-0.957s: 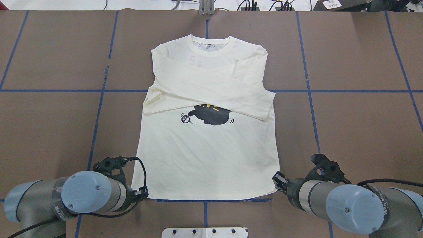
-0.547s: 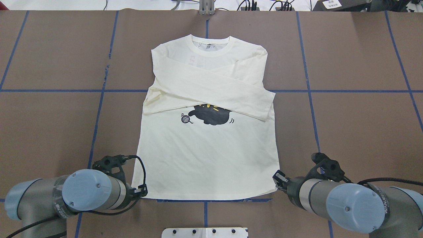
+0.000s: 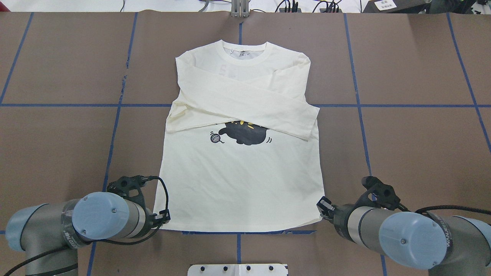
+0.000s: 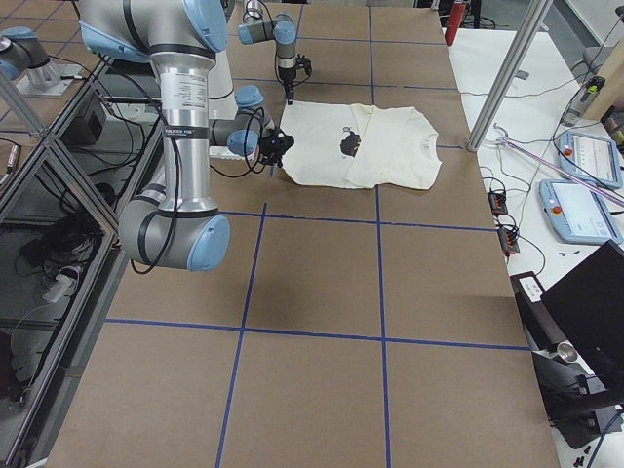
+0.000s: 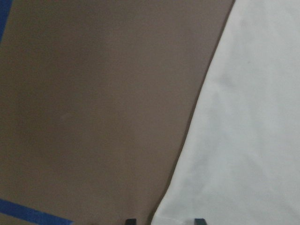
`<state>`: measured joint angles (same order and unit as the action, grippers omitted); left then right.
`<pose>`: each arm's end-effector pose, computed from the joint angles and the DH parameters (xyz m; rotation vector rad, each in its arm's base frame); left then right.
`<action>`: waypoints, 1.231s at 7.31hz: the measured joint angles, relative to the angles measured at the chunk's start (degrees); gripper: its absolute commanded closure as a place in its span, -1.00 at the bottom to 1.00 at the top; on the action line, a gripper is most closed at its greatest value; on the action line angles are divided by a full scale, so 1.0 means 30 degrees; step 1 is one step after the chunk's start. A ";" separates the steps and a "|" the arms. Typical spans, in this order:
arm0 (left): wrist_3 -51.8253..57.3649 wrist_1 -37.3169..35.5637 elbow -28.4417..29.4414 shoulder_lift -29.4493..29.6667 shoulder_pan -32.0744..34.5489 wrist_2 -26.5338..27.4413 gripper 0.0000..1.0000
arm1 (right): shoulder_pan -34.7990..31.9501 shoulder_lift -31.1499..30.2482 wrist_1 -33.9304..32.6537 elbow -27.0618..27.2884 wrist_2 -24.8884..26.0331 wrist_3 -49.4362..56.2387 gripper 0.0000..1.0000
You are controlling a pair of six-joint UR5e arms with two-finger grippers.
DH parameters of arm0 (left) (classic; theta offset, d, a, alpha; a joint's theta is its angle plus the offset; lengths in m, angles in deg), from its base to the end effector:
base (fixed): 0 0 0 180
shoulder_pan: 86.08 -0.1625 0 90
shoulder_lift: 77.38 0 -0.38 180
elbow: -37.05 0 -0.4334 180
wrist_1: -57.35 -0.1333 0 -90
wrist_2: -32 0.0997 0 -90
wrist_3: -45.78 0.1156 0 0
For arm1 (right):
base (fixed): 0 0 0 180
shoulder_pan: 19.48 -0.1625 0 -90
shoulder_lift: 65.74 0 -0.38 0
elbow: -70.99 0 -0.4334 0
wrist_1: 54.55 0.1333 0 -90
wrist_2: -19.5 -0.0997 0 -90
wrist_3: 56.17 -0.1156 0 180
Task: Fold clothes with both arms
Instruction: 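Close both grippers on the hem corners of the shirt, then lift the hem with both grippers and fold it toward the collar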
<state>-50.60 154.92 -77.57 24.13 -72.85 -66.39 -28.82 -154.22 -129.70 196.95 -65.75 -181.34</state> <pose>0.5350 -0.2454 0.2931 -0.0938 0.7706 -0.2691 -0.4762 -0.2231 0.2701 -0.1323 -0.9311 0.7584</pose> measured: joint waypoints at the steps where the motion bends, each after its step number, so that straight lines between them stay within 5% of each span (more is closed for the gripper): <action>1: 0.0014 0.0009 0.0072 0.0081 -0.0023 -0.0006 0.34 | -0.0010 -0.0004 -0.0001 0.0005 0.0000 0.0003 1.00; 2: 0.0012 0.0009 0.0133 0.0199 -0.0051 -0.0018 0.99 | -0.0028 -0.0008 0.0000 0.0011 0.0000 0.0004 1.00; 5: 0.0016 -0.0035 -0.0131 0.0529 -0.0025 -0.0170 1.00 | -0.0082 -0.0010 0.0000 0.0026 -0.0006 0.0100 1.00; 9: -0.0326 -0.1139 -0.3234 0.0821 0.0050 -0.0276 1.00 | -0.0092 -0.0948 0.0001 0.1123 -0.0048 0.0601 1.00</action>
<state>-51.58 151.50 -87.27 26.59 -72.70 -67.22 -29.10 -157.07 -129.69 200.31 -65.90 -179.54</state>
